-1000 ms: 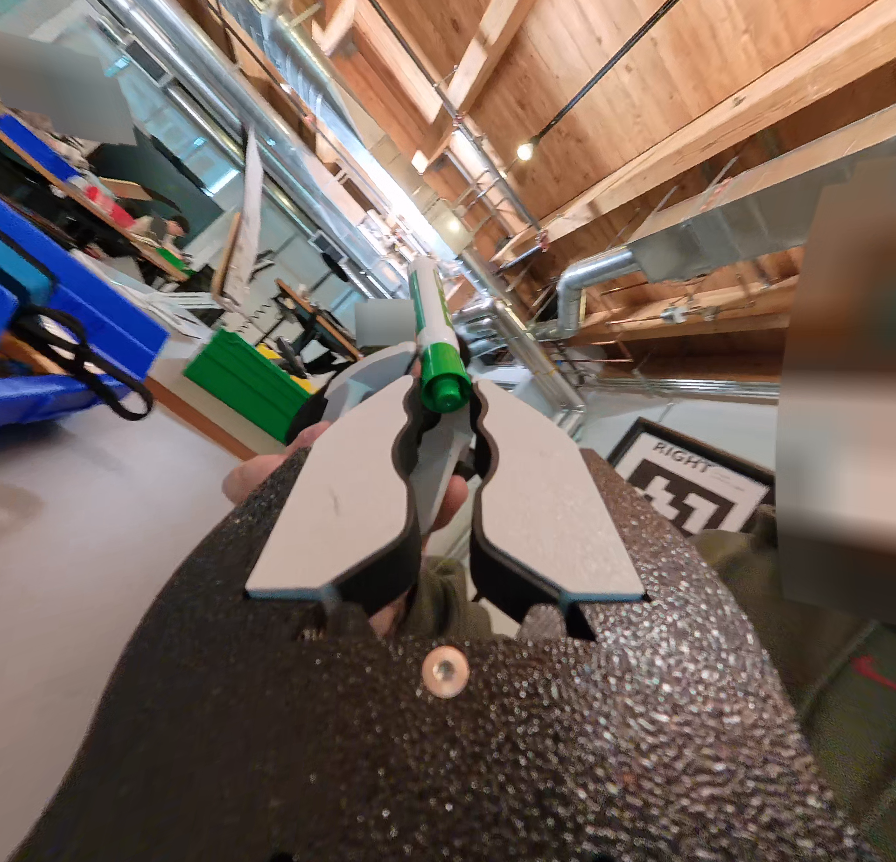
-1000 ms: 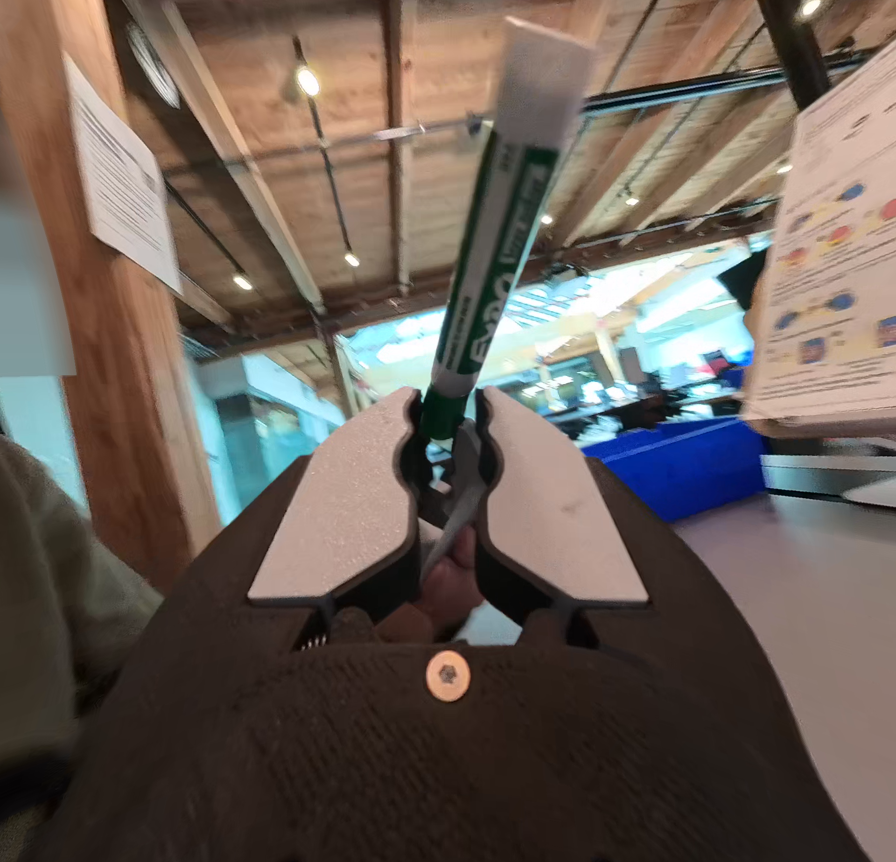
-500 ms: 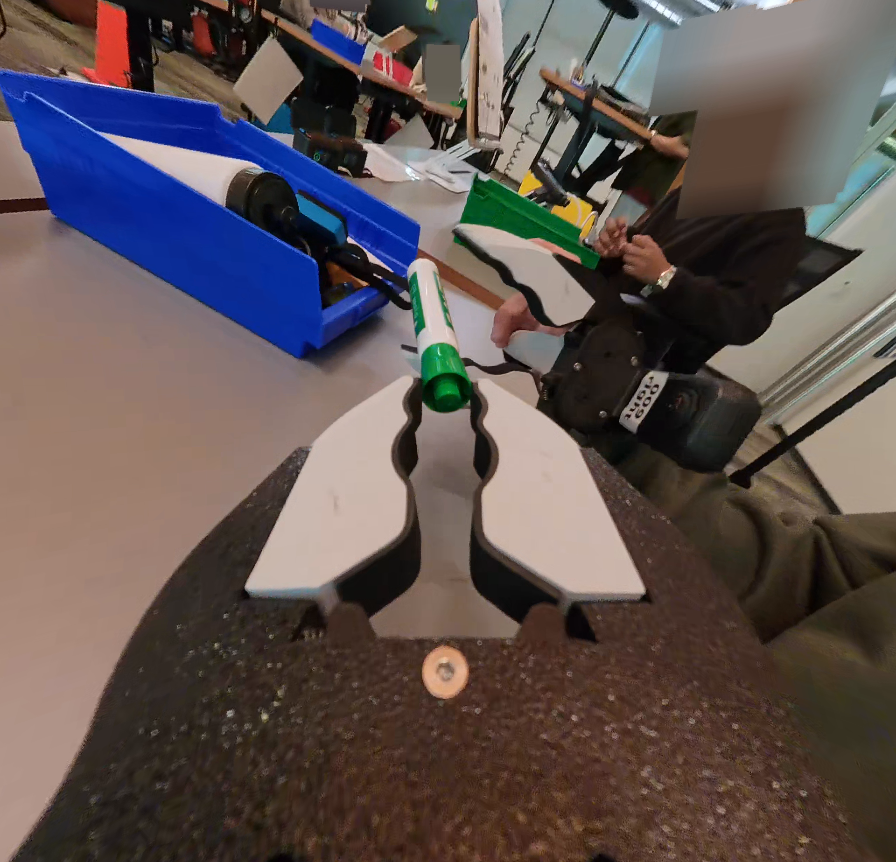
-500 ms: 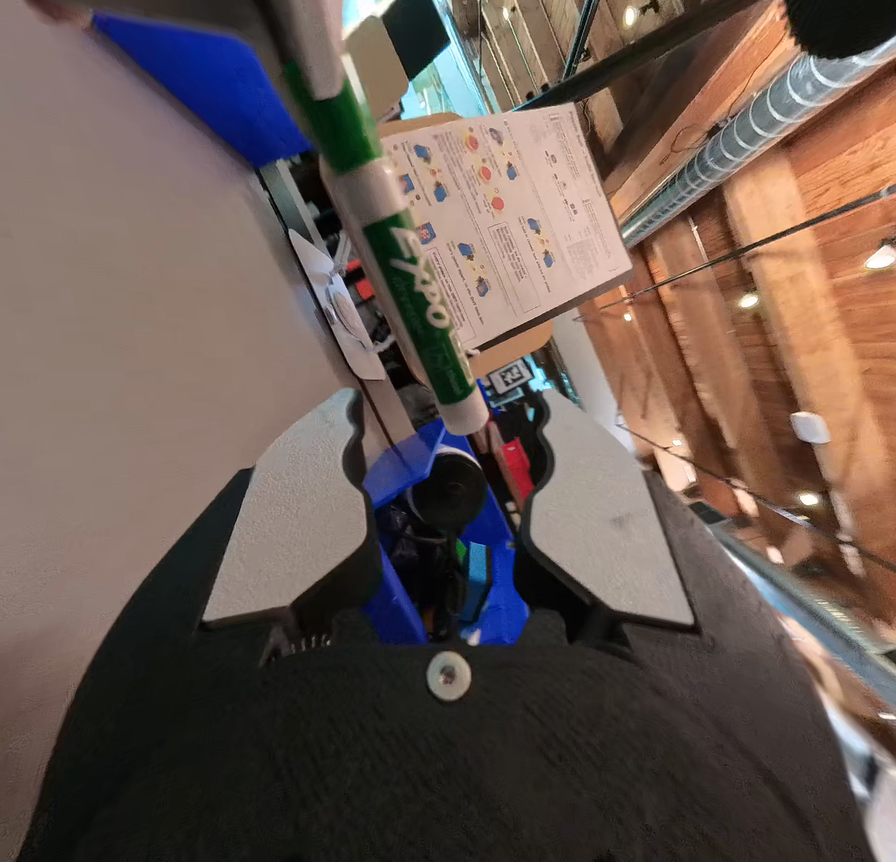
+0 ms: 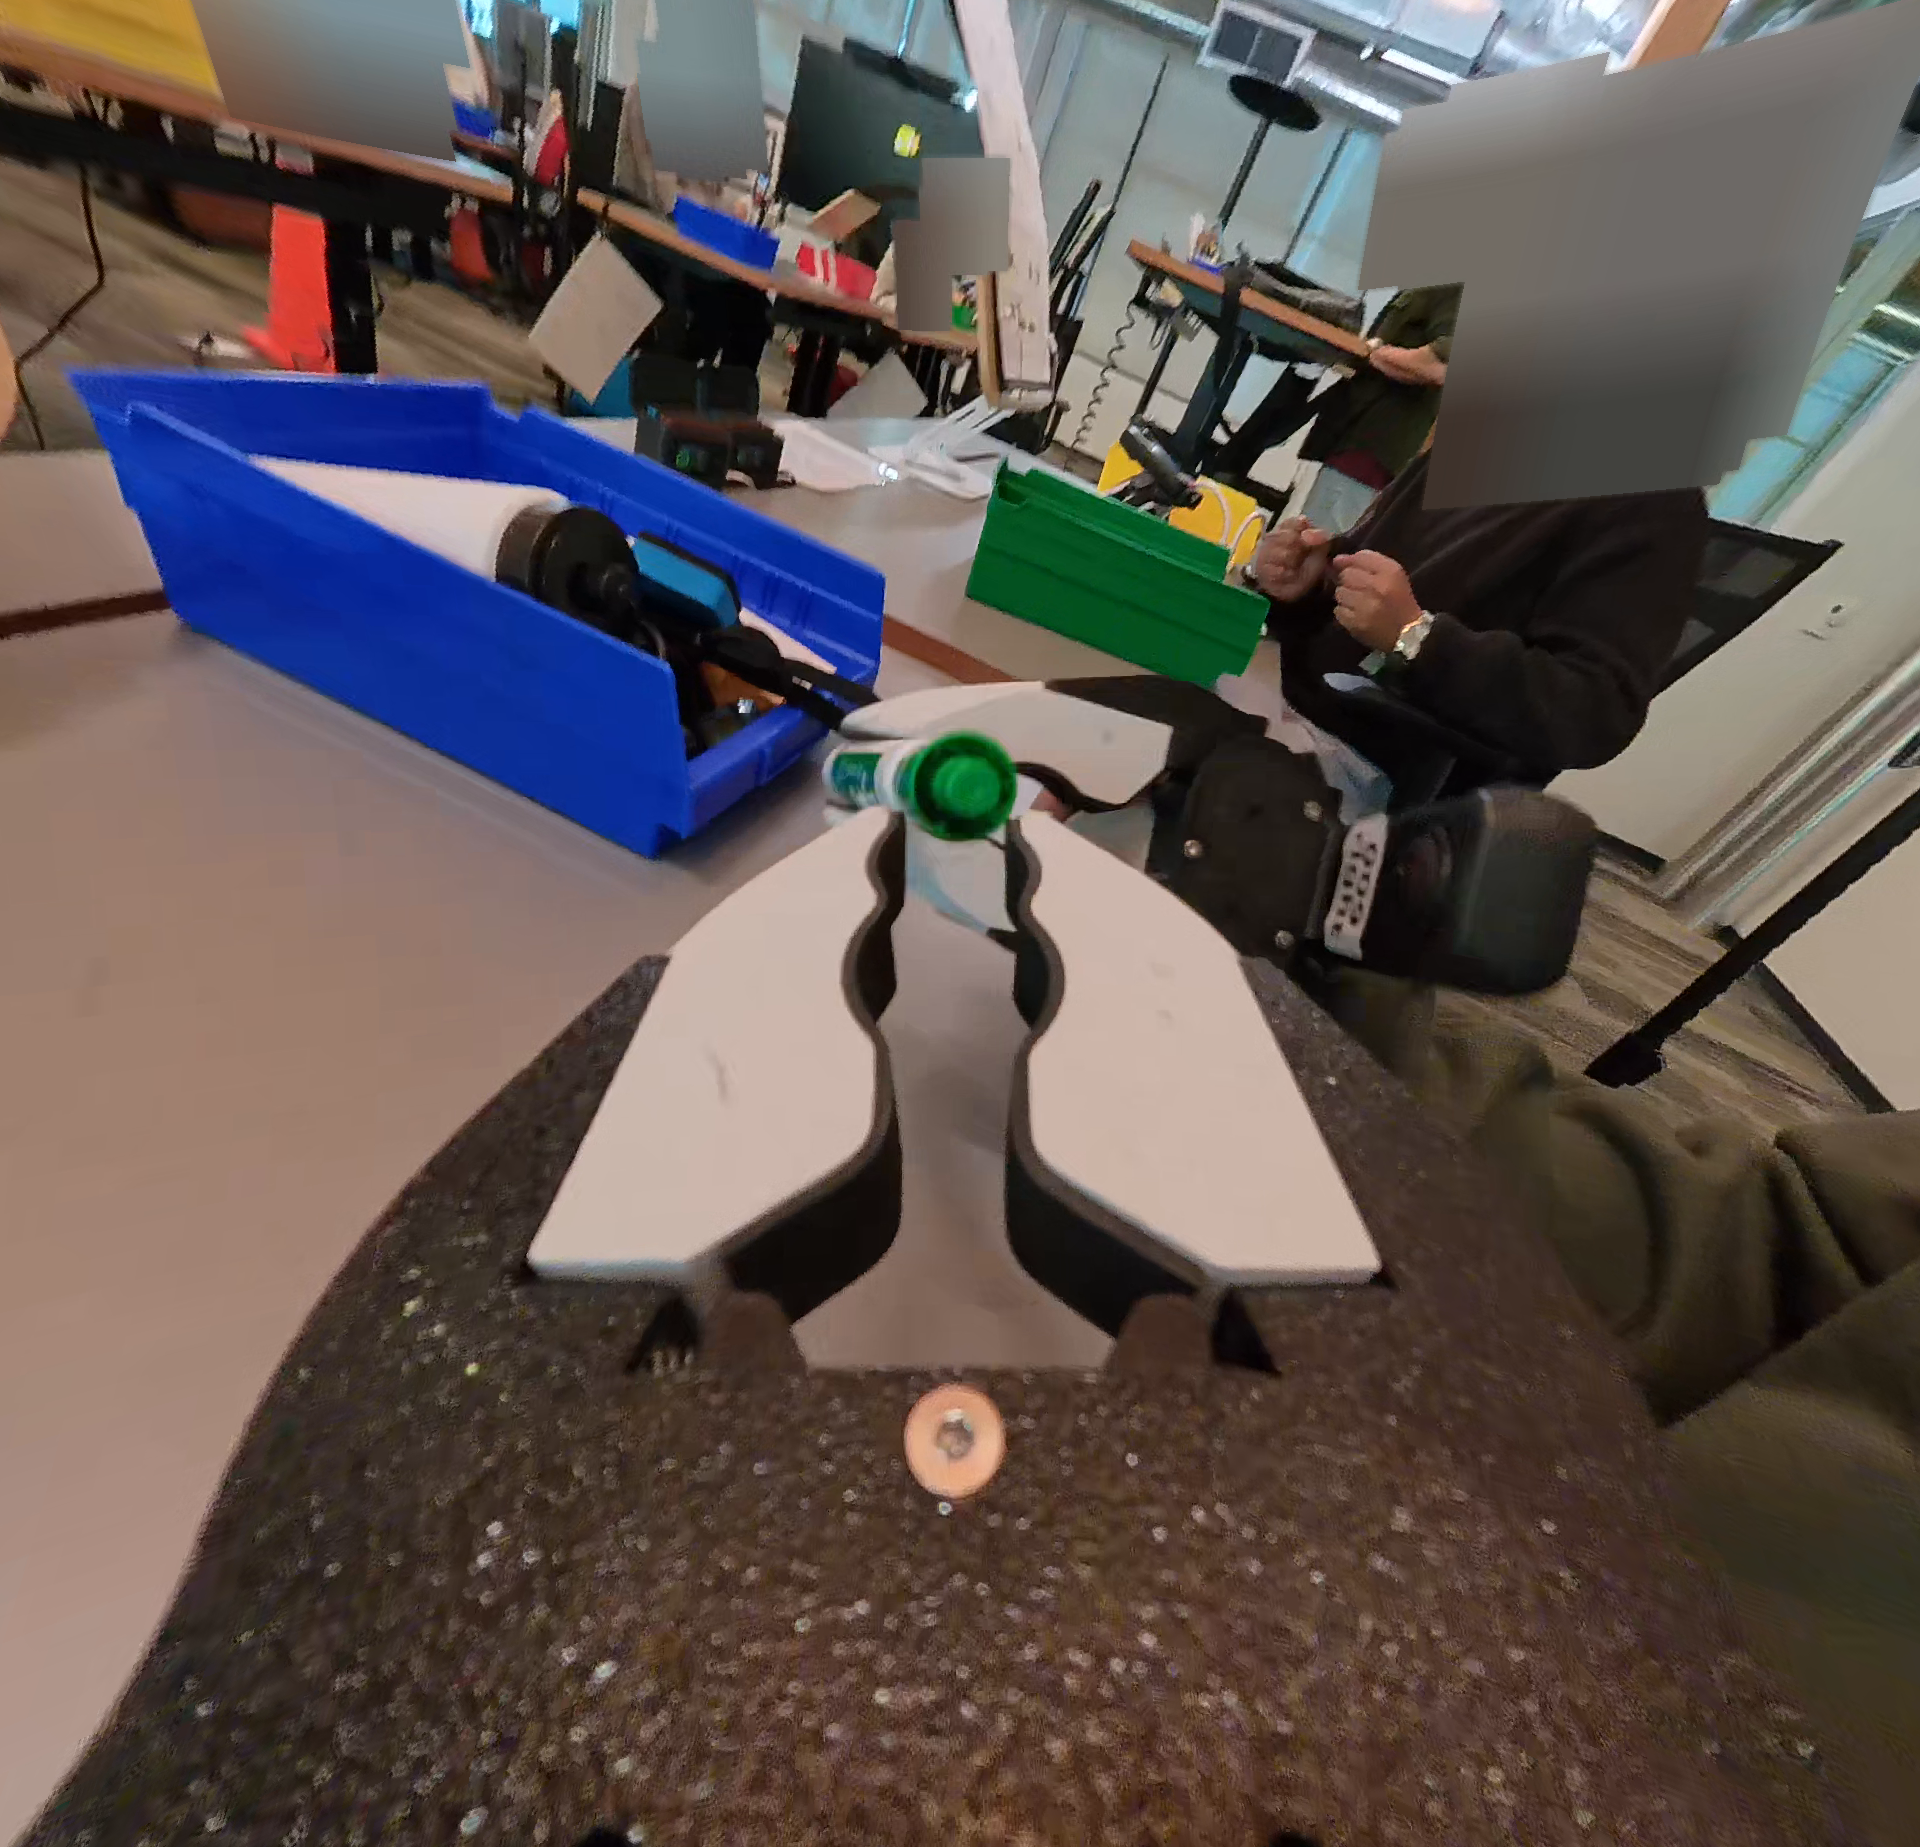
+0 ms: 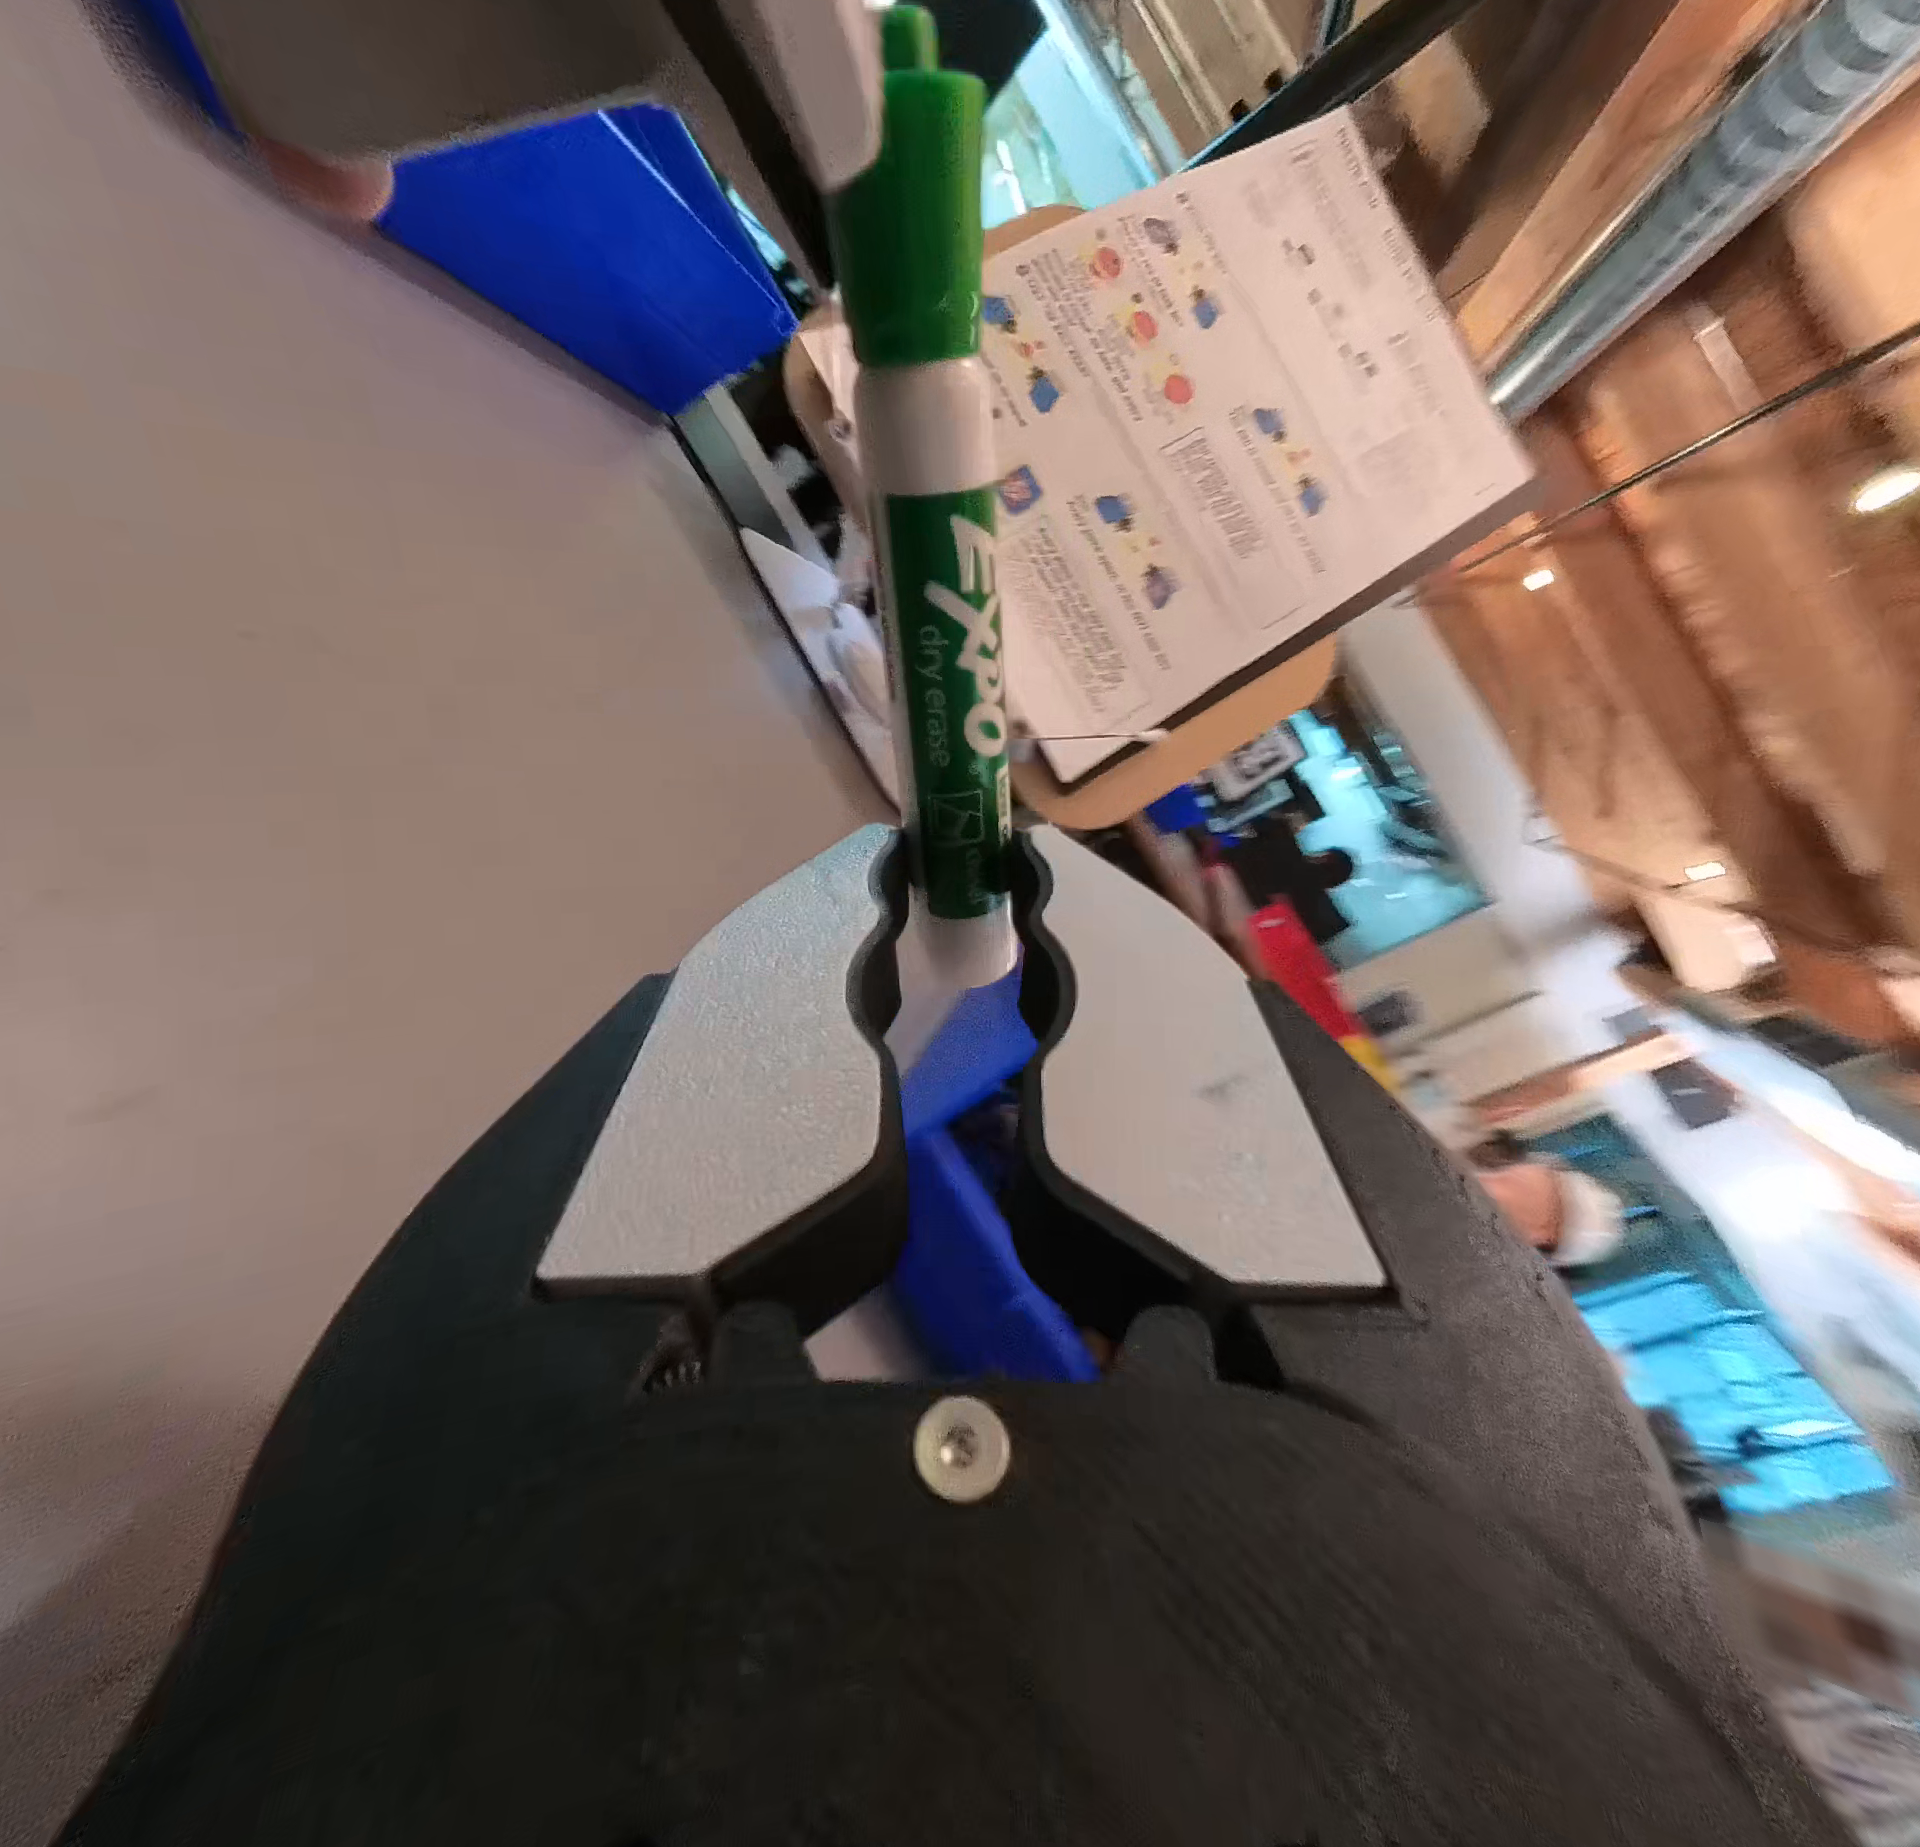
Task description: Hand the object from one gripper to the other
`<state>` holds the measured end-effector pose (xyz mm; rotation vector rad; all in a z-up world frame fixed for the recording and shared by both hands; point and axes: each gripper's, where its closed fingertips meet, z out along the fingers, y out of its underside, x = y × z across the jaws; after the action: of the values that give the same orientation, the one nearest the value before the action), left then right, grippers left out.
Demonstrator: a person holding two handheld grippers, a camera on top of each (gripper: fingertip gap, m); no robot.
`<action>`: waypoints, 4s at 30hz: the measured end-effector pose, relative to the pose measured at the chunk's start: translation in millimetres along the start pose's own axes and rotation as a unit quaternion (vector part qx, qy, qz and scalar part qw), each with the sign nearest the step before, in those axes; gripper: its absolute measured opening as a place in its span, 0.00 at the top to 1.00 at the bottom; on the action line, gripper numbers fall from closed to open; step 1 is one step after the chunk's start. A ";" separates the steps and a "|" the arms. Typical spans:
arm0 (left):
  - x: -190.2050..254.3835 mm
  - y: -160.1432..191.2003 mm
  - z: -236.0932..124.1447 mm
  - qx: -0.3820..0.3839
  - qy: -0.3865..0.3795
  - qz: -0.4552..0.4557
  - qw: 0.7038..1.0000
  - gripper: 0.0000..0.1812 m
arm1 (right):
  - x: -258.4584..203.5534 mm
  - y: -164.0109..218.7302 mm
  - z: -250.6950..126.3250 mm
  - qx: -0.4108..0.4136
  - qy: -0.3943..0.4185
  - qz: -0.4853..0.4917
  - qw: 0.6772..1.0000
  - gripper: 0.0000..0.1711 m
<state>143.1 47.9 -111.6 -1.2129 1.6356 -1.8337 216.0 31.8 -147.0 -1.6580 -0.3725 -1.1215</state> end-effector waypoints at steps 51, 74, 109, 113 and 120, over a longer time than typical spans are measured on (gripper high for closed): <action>-19.0 7.3 4.8 0.022 0.000 0.033 0.999 0.90 | -65.4 -44.0 -10.3 0.064 -0.361 0.451 0.814 0.89; -33.6 -19.8 -4.3 0.106 -0.085 0.002 0.991 0.89 | -29.6 -45.2 6.4 0.051 -0.180 0.329 0.926 0.73; 53.7 5.7 -16.5 0.056 0.234 0.107 0.965 0.77 | -52.8 -88.1 -70.2 0.198 -0.549 0.523 0.622 0.90; 41.8 8.0 -23.6 0.063 0.204 0.117 0.970 0.82 | -54.4 -83.2 -69.7 0.191 -0.544 0.527 0.624 0.90; 7.9 -3.8 -15.4 0.042 0.084 0.117 0.989 0.90 | -47.7 -69.7 -31.6 0.150 -0.398 0.463 0.777 0.82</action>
<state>127.4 51.9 -104.4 -0.8119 1.6893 -1.8757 126.8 45.3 -144.9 -1.6227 -0.1795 0.4021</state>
